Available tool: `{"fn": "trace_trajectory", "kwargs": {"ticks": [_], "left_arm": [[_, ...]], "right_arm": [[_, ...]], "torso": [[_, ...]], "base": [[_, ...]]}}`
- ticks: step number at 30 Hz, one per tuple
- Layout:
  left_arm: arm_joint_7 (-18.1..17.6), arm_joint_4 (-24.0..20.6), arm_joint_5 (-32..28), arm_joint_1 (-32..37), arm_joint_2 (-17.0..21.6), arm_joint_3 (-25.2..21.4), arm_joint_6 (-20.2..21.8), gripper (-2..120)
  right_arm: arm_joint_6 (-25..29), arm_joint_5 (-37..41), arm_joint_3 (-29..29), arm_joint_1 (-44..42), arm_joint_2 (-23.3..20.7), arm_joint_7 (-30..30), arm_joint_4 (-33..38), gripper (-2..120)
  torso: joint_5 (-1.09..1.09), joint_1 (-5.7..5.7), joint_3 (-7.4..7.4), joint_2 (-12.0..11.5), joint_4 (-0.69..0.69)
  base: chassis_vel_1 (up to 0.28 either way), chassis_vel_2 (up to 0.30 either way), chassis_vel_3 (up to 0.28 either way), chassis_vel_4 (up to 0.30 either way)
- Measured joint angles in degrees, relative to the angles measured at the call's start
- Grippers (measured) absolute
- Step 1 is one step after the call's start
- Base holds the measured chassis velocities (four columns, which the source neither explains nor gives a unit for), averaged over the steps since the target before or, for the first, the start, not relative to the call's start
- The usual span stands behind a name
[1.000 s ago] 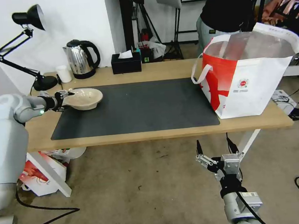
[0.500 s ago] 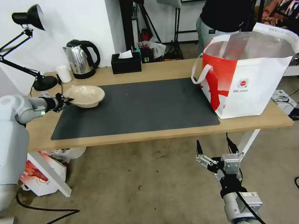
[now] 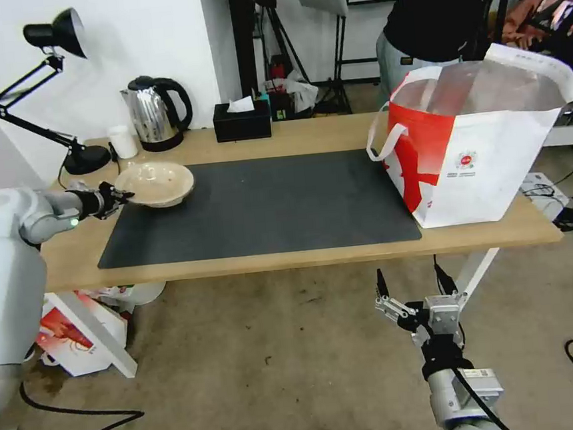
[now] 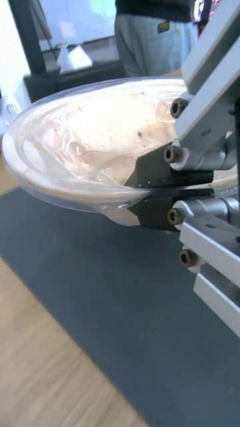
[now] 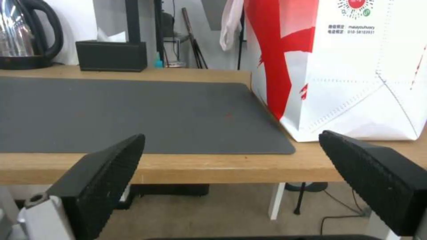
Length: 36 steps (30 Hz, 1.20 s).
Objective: Pick up the trash from the table and place it into the takeout bag.
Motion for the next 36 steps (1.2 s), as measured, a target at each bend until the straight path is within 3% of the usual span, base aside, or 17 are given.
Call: {"fn": "trace_trajectory", "kwargs": {"ticks": [11,17,23,28,30,33,36], "left_arm": [[-1.43,-6.68,-3.61,0.17,1.03,-0.76,-1.07,0],[-1.19,-15.55,-6.49,-0.23,2.45,-0.05,-2.34,0],[-0.32,-17.18,-7.34,-3.09,3.53,2.25,-2.85,0],[4.83,-18.46,-5.89,-3.92,4.19,4.57,-3.95,0],[8.35,-18.52,-4.63,-5.41,4.77,7.49,-4.49,0],[9.95,-18.42,-3.98,-7.52,5.07,10.39,-4.75,0],[13.75,-17.11,-3.07,-11.85,5.19,15.58,-4.98,0]], "right_arm": [[0.00,0.00,0.00,0.00,0.00,0.00,0.00,100],[0.00,-0.01,0.00,0.00,0.00,0.00,0.00,100],[0.00,0.00,0.00,0.00,0.00,0.00,0.00,100],[0.00,0.00,0.00,0.00,0.00,0.00,0.00,100],[0.00,0.00,0.00,0.00,0.00,0.00,0.00,100],[0.00,-0.01,0.00,0.00,0.00,0.00,0.00,100],[0.00,0.00,0.00,0.00,0.00,0.00,0.00,100]], "torso": [[0.01,0.00,0.00,0.00,0.00],[0.03,-0.03,-0.01,0.01,0.03],[0.01,-0.01,0.00,0.00,-0.02],[0.01,-0.01,0.00,0.01,0.02],[-0.01,-0.01,0.00,0.00,0.01],[0.01,-0.01,0.00,0.00,0.01],[0.02,-0.01,0.00,0.00,0.00]], "base": [[0.000,0.000,0.000,0.000],[0.000,0.000,0.000,0.000],[0.000,0.000,0.000,0.000],[0.000,0.000,0.000,0.000],[0.000,0.000,0.000,0.000],[0.000,0.000,0.000,0.000],[0.000,0.000,0.000,0.000]]}}
